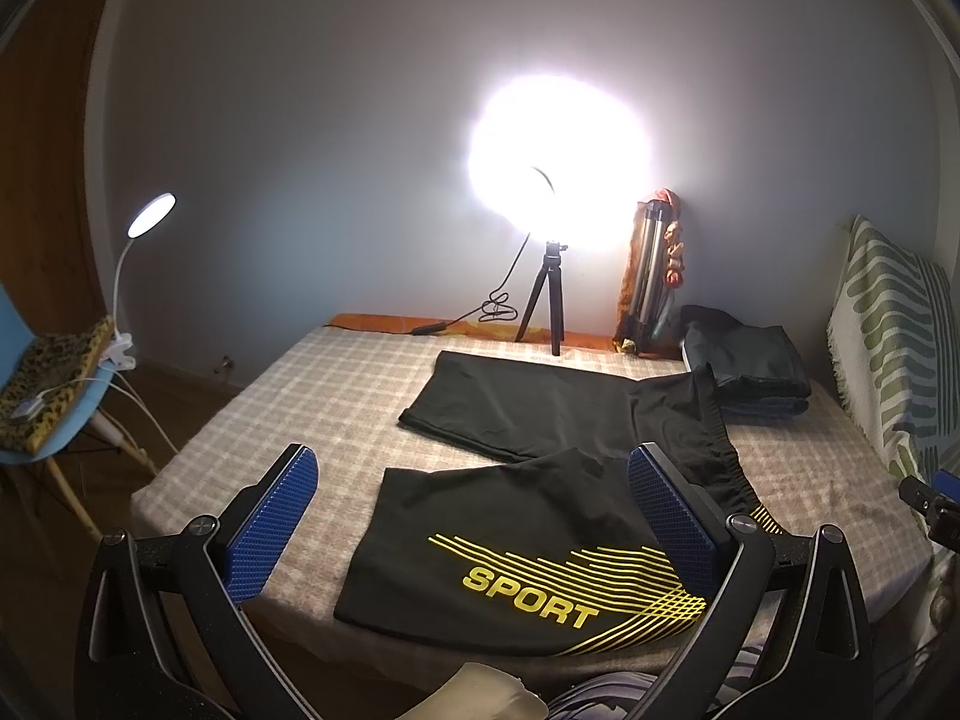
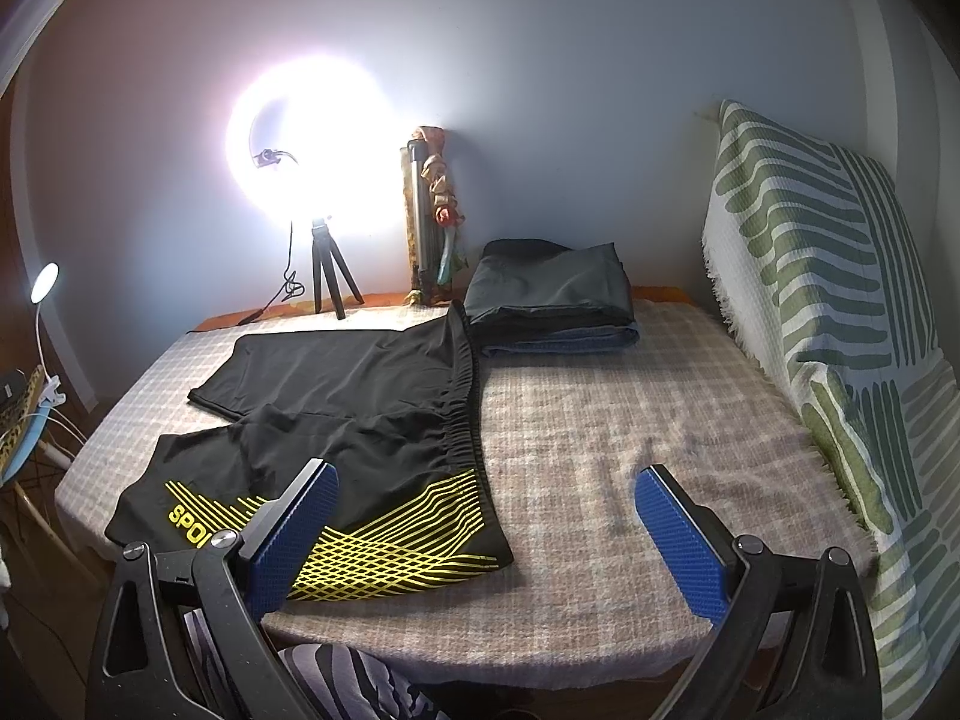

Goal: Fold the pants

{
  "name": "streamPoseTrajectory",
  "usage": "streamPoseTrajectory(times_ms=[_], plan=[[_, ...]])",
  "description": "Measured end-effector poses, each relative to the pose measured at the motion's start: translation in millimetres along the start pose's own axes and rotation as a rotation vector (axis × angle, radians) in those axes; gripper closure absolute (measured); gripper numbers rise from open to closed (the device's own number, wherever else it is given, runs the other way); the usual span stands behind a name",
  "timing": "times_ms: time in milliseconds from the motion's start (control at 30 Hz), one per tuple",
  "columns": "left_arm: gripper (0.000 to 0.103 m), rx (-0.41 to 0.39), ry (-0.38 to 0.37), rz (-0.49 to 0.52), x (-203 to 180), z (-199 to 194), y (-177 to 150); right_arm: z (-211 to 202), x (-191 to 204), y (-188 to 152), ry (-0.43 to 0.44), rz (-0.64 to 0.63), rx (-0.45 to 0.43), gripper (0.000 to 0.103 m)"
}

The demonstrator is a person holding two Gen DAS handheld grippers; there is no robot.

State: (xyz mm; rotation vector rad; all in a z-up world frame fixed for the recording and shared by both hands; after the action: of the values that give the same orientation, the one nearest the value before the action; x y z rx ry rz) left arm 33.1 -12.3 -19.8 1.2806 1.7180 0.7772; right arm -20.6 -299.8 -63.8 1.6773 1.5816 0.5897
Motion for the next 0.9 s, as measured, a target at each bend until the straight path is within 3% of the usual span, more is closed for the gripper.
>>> streamPoseTrajectory(times_ms=[500,800,900], plan=[[0.0,0.01,0.013,0.018,1,11,-3,7,-1,-1,0.002,-0.006,0.007,0.002],[0.0,0.046,0.053,0.039,20,49,0,24,-2,14,-0.031,-0.058,0.009,0.002],[0.0,0.075,0.029,0.038,29,66,4,31,-6,21,-0.037,-0.062,-0.008,0.002]])
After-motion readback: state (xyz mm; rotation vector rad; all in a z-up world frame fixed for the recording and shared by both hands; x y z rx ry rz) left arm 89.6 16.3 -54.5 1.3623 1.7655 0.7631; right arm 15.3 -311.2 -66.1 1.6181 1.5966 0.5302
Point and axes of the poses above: each gripper's, at about its wrist camera, not at the fingertips, and z roughly the way its jaws point, x to its left, y to its top, the point moved 3 cm from there along z, roughly the way its jaws point, and after that the axes turned 14 degrees about -z, right-handed, at the moved point
